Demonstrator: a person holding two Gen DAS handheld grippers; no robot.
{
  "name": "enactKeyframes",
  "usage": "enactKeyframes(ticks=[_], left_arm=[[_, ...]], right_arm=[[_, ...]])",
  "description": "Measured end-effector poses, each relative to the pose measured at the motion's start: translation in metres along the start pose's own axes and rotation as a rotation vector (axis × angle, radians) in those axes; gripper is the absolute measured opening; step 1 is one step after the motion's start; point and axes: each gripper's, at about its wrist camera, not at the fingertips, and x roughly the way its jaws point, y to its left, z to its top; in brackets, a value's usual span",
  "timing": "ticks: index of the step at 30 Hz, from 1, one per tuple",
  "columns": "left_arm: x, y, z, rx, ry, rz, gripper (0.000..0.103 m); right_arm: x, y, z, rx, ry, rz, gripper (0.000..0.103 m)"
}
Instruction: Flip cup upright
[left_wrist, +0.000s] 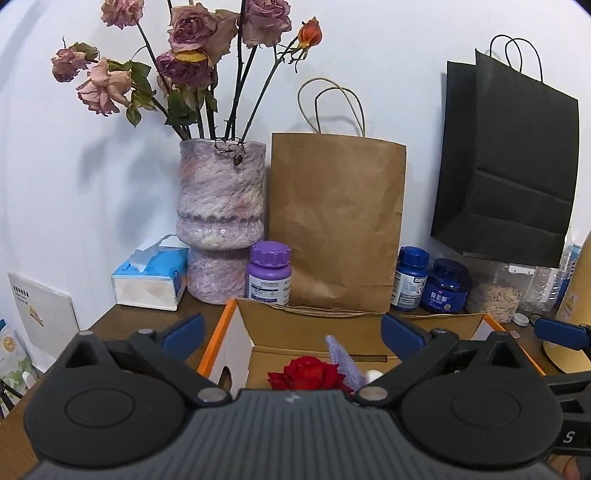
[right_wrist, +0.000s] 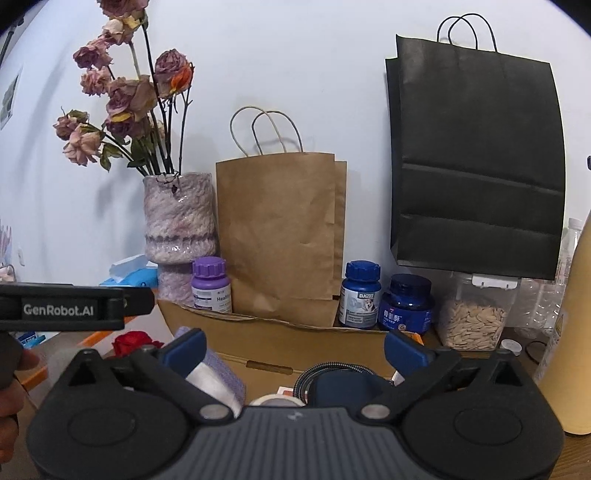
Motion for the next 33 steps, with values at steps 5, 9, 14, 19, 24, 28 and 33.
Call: enactKeyframes(ticks=[5,9,14,19,24,28,33], left_arm=[[-0.002,0.003,0.000,-0.008,0.001,0.009,0.103],[-0.009,0.007,0.001,-0.020,-0.002,0.006,0.103],[-0.027,0.007,0.001,-0.003,-0.022,-0.002,0.103],[-0.056,0.007,-0.003,0.019,-0.050,-0.013,0.103],[-0.086,0.009,-0.010,0.040,-0.075,-0.005,0.103],[-0.112,0.012,-0.018,0.059,-0.072,-0.023,0.103],[-0.142,0.019,-0.030,0.069,-0.042,-0.031,0.103]], right_arm=[[-0.002,-0.001,0.001,0.011,0.013,0.001,0.103],[-0.005,-0.003,0.003,0.025,0.027,0.006,0.103],[-0.018,-0.008,0.004,0.046,0.032,0.006,0.103],[-0.038,-0.012,0.002,0.056,0.050,0.008,0.103],[-0.066,-0.012,-0.002,0.052,0.053,0.011,0.103],[-0.091,-0.011,-0.008,0.050,0.062,0.014,0.103],[-0.125,-0.009,-0.017,0.053,0.074,0.022,0.103]])
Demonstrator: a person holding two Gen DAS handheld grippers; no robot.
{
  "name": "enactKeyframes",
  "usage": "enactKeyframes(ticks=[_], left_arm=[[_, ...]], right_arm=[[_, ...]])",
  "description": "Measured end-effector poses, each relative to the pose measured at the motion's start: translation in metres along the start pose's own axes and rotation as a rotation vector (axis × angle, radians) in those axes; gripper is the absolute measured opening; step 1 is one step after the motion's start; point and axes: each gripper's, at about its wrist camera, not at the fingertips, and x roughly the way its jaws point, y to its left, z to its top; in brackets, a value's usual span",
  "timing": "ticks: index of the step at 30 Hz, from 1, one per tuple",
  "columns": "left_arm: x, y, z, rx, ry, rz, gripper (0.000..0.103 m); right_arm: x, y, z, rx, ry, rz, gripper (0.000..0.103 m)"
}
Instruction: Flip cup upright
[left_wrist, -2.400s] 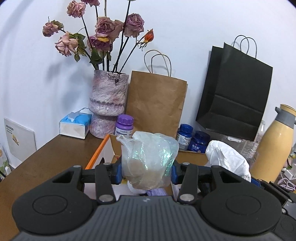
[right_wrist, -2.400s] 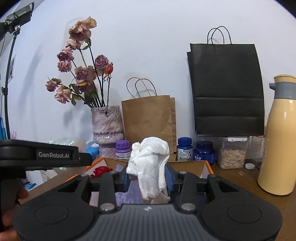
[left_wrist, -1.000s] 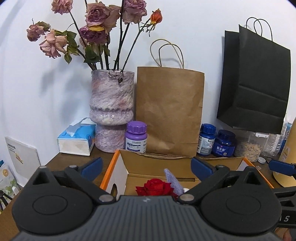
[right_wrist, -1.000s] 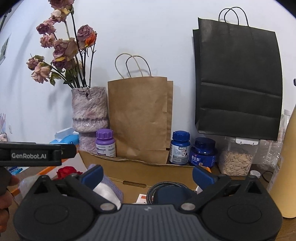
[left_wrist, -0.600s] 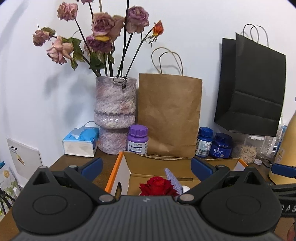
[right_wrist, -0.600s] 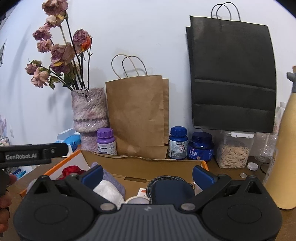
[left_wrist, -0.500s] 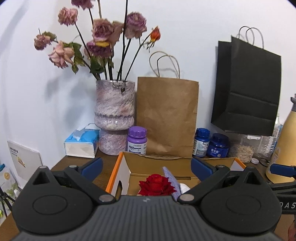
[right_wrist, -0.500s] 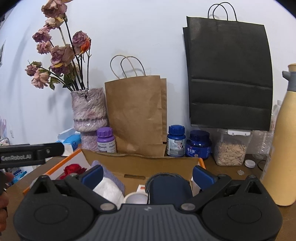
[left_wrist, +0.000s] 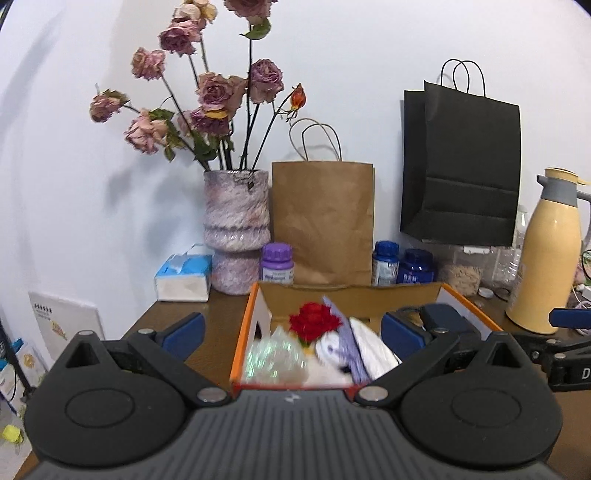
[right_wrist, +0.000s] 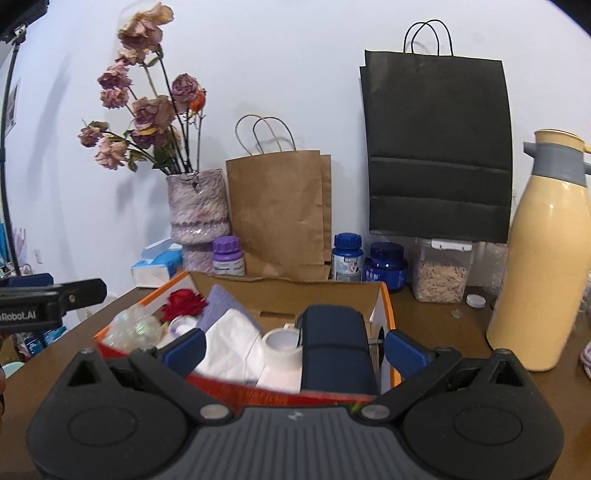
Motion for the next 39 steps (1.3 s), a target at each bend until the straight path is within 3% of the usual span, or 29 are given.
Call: enactKeyframes(ticks=[19,39], left_arm=[[-0.088,0.001,-0.057,0.005,0.122,-0.047,0.103],[-0.105,-0.002,-0.064,0.014,0.128,-0.059,0.103]], right_arm=[[-0.088,0.025,-0.059,-0.002,0.062,0.010,0.103],[-0.104,0.037,-0.066,-0.016,0.061,0.011,0.103]])
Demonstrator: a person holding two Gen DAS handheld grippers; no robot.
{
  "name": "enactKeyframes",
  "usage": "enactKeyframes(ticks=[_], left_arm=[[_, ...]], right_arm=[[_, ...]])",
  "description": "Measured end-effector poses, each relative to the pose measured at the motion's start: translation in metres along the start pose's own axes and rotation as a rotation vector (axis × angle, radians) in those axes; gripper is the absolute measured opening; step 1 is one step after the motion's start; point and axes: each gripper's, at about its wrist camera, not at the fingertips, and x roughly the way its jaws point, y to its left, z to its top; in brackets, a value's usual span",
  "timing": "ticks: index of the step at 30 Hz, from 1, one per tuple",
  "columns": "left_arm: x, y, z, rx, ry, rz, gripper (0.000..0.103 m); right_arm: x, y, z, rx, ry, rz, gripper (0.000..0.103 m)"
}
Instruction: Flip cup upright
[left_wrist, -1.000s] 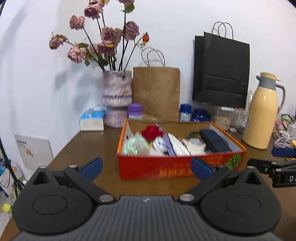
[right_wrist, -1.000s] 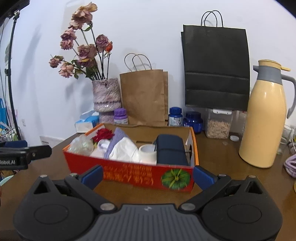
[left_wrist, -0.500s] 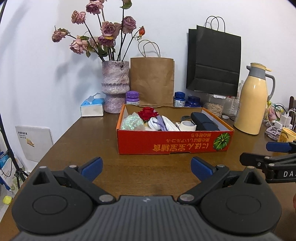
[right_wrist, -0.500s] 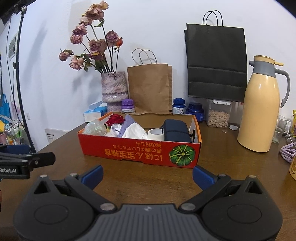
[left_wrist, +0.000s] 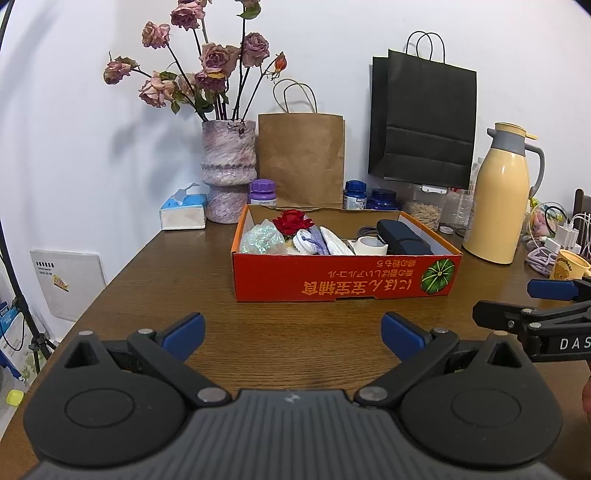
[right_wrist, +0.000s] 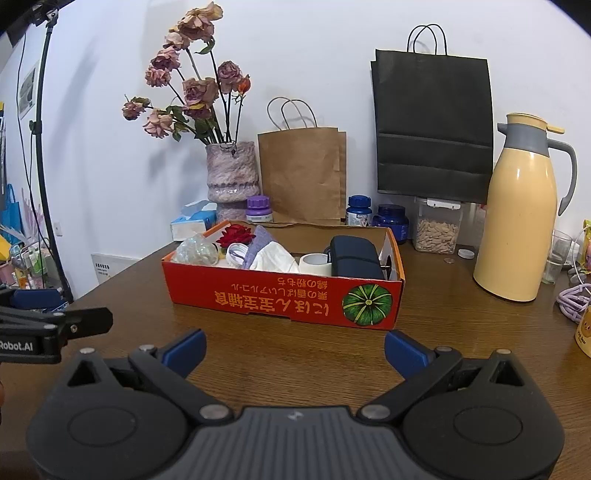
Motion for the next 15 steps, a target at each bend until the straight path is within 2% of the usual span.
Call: enactKeyframes(ticks=[15], left_arm=[[-0.0019,-0.0032,-0.0001,0.000,0.004,0.005,0.103]], right_arm=[[0.0006,0.0009,0.0004,0.000,0.000,-0.002,0.103]])
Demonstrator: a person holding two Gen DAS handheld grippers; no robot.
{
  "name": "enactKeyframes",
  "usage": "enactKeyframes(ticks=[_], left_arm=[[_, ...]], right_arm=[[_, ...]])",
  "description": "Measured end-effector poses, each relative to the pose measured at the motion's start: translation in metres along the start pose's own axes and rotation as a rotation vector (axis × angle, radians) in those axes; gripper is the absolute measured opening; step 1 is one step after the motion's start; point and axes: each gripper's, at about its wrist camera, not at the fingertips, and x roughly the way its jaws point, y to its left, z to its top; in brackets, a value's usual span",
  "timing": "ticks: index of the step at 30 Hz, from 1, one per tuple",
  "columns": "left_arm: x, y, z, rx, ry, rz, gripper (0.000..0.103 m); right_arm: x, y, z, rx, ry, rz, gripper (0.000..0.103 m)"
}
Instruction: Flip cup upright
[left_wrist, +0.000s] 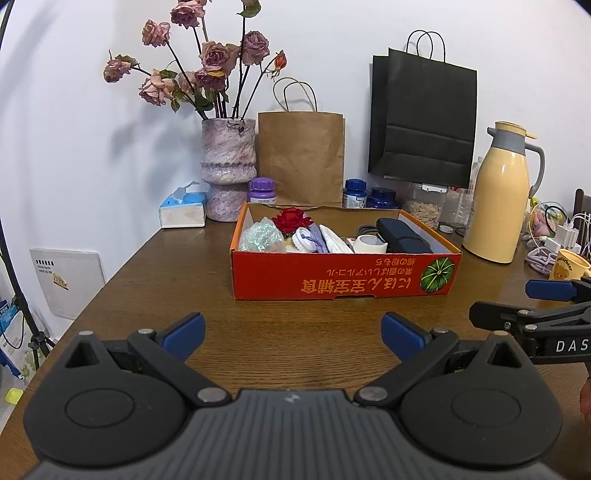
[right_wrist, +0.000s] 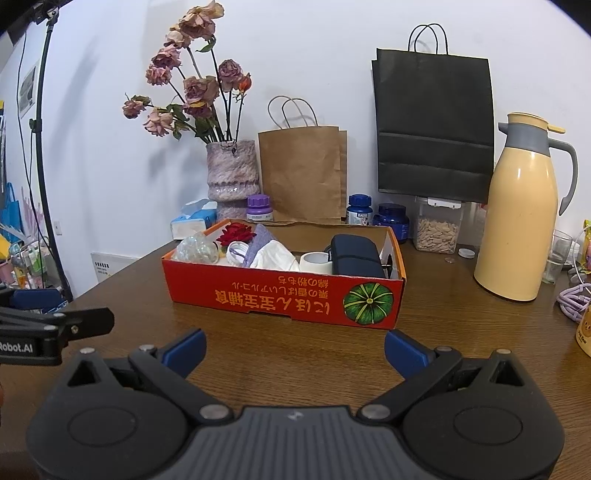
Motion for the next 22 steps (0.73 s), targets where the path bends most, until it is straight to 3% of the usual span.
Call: enactKeyframes(ticks=[22], left_arm=[[0.0002,0.0013,-0.0010,0.004,0.003,-0.025,0.103]], right_arm=[[0.0024,-0.0003,-0.0037,-0.007,0.005,0.001,0.103]])
